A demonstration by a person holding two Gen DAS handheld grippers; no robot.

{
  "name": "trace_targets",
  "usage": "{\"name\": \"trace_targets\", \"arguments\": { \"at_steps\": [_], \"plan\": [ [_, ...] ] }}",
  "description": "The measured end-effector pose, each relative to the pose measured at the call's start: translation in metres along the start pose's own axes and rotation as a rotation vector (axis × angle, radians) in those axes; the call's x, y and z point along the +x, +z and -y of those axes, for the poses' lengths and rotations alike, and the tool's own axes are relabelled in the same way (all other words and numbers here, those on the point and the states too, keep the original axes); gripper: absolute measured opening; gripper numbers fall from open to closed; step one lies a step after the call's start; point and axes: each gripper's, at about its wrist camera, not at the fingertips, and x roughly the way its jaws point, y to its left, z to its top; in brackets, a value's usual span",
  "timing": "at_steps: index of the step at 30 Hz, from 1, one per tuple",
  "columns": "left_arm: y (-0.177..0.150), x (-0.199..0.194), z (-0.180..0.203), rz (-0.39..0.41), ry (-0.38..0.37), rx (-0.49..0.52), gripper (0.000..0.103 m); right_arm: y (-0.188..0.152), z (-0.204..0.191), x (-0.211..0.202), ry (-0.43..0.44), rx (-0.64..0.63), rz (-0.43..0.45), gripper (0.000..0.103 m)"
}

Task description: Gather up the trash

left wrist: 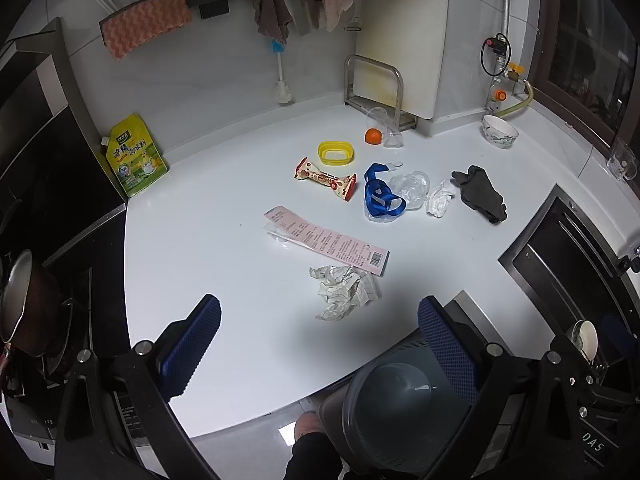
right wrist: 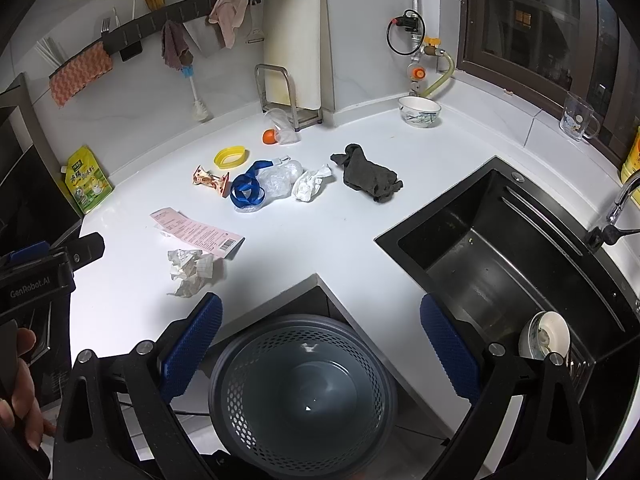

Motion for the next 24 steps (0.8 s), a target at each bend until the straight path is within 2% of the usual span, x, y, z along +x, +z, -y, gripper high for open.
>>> {"name": "trace_targets", "arguments": {
  "at_steps": [9, 16, 24],
  "plan": [
    [-0.003, 0.007, -0.002, -0.013, 0.001, -0.006, 0.097, 0.0, 0.0, 0.002, 0.007, -0.005, -0.002, 0.095],
    [-0.023, 0.04, -0.016, -0.079, 0.024, -0.024, 0.097, -0.006, 0.003, 0.025, 0.018, -0.008, -0.058, 0.095],
    [-0.039, 0.077, -0.023, -0.108, 0.023, -0.064, 0.097, -0.002, 0.01, 0.061, 0.026, -0.037, -0.088, 0.095]
  ]
}}
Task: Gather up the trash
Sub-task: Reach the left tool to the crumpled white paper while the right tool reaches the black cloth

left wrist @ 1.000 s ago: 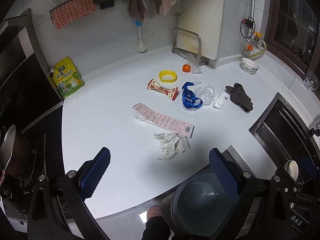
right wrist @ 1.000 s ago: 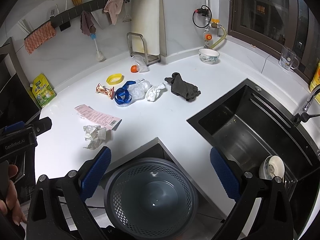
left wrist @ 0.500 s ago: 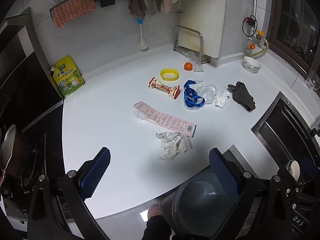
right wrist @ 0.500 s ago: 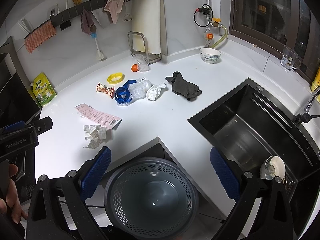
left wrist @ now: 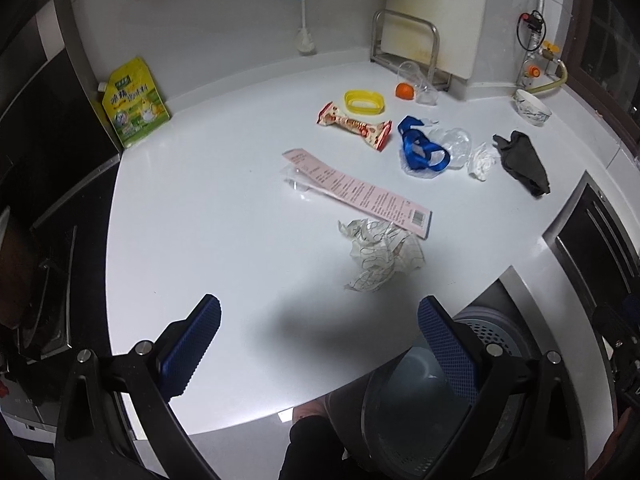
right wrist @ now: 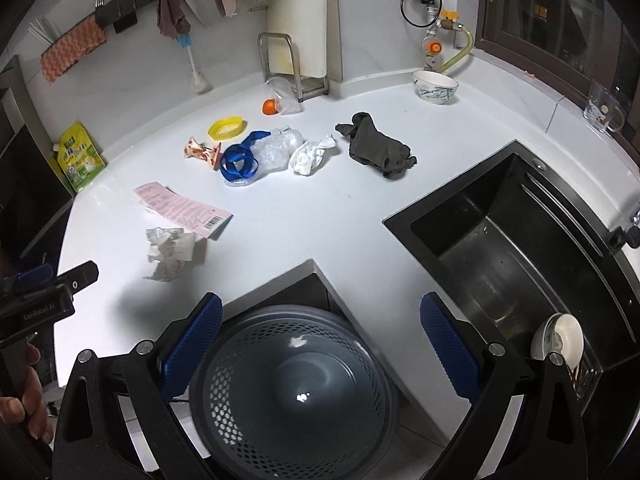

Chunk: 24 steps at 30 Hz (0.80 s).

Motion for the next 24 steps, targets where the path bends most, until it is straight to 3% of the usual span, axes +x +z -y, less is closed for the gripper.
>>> {"name": "trace_targets", "arguments": {
  "at_steps": [24],
  "plan": [
    [0.016, 0.117, 0.045, -0.019, -0.089, -0.084, 0.097, 0.029, 0.043, 0.09, -0.003, 0.02, -0.04, 0.095]
  ]
}}
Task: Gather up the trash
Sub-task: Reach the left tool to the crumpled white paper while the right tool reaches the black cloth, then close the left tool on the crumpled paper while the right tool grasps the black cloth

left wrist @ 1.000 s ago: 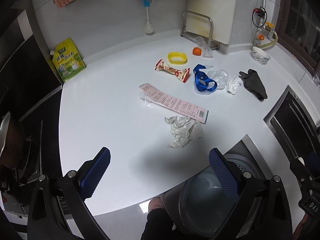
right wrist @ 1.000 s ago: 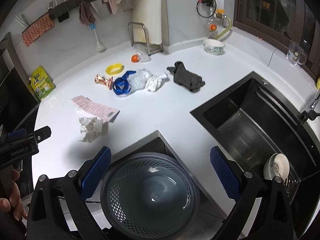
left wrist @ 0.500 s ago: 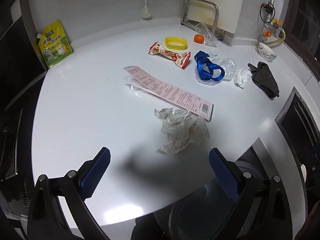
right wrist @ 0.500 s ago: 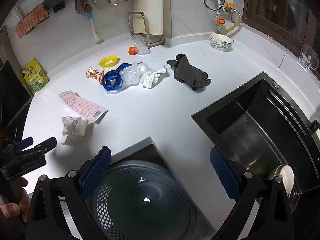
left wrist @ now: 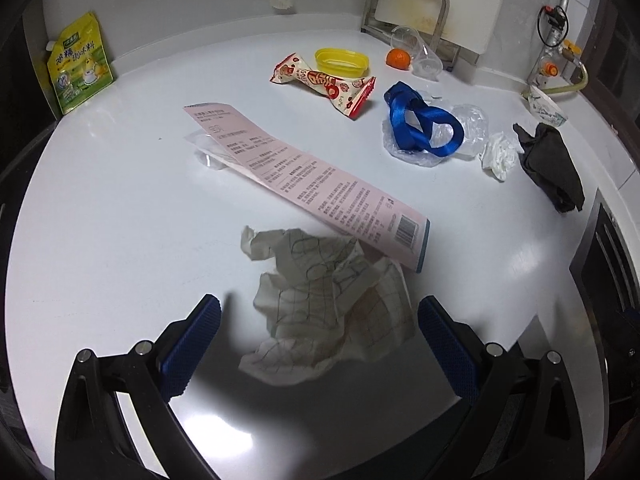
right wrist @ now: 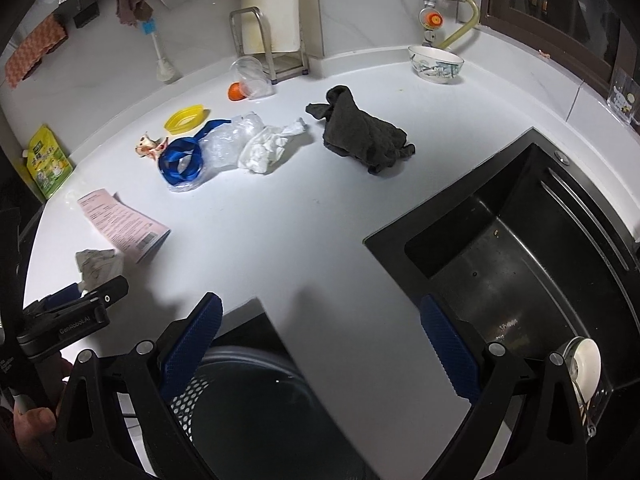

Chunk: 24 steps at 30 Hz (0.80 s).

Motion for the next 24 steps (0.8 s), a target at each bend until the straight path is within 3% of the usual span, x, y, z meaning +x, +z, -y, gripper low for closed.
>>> {"name": "trace_targets", "arguments": {
  "at_steps": [5, 7, 13, 24],
  "plan": [
    [-0.001, 0.006, 0.004, 0.014, 0.045, 0.034, 0.092, 0.008, 0.003, 0.011, 0.001, -0.001, 0.002, 0.095],
    [-0.002, 0.004, 0.004, 0.026, 0.064, 0.049, 0.072, 0.012, 0.004, 0.014, 0.002, -0.004, 0.005, 0.095],
    [0.003, 0.0, 0.003, 0.02, 0.057, 0.077, 0.038, 0.031, 0.005, 0.026, 0.01, -0.033, 0.033, 0.095],
    [0.012, -0.014, -0.011, 0.039, 0.049, 0.058, 0.035, 0.093, 0.02, 0.048, -0.033, -0.19, 0.135, 0.095]
  ]
}}
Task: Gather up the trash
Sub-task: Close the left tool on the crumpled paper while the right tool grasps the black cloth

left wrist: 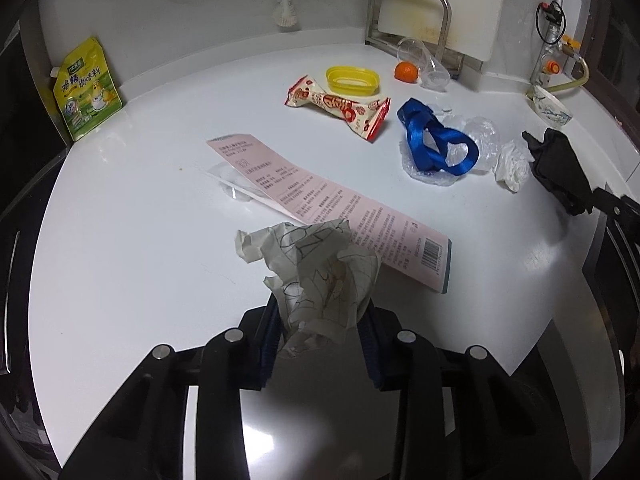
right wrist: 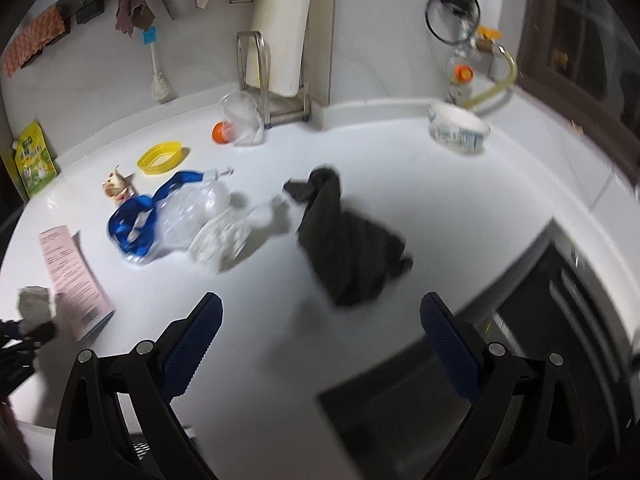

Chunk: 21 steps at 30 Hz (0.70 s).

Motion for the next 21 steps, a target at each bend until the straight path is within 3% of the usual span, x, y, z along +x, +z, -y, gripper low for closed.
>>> {"name": "trace_targets", "arguments": {
  "at_steps": [6, 10, 13, 15, 17, 20, 21],
  "plan": [
    [0.007, -0.01, -0.003, 0.019, -0.004, 0.011, 0.035, 0.028, 0.005, 0.03, -0.005, -0.069, -0.024, 0.095],
    [0.009, -0.012, -0.004, 0.02, -0.008, 0.017, 0.035, 0.034, 0.0, 0.059, -0.082, -0.097, -0.078, 0.095],
    [0.01, -0.016, -0.005, 0.022, -0.021, 0.021, 0.035, 0.033, 0.002, 0.074, -0.076, -0.083, -0.109, 0.094],
    [0.009, -0.018, -0.006, 0.025, -0.028, 0.025, 0.035, 0.032, 0.002, 0.078, -0.068, -0.084, -0.111, 0.084],
    [0.009, -0.02, -0.006, 0.024, -0.032, 0.031, 0.035, 0.029, -0.002, 0.081, -0.057, -0.103, -0.125, 0.048],
    [0.008, -0.02, -0.006, 0.018, -0.039, 0.038, 0.035, 0.027, -0.007, 0.08, -0.047, -0.12, -0.132, 0.032],
    [0.008, -0.021, -0.006, 0.018, -0.041, 0.039, 0.035, 0.027, -0.009, 0.079, -0.046, -0.123, -0.134, 0.032]
  ]
}}
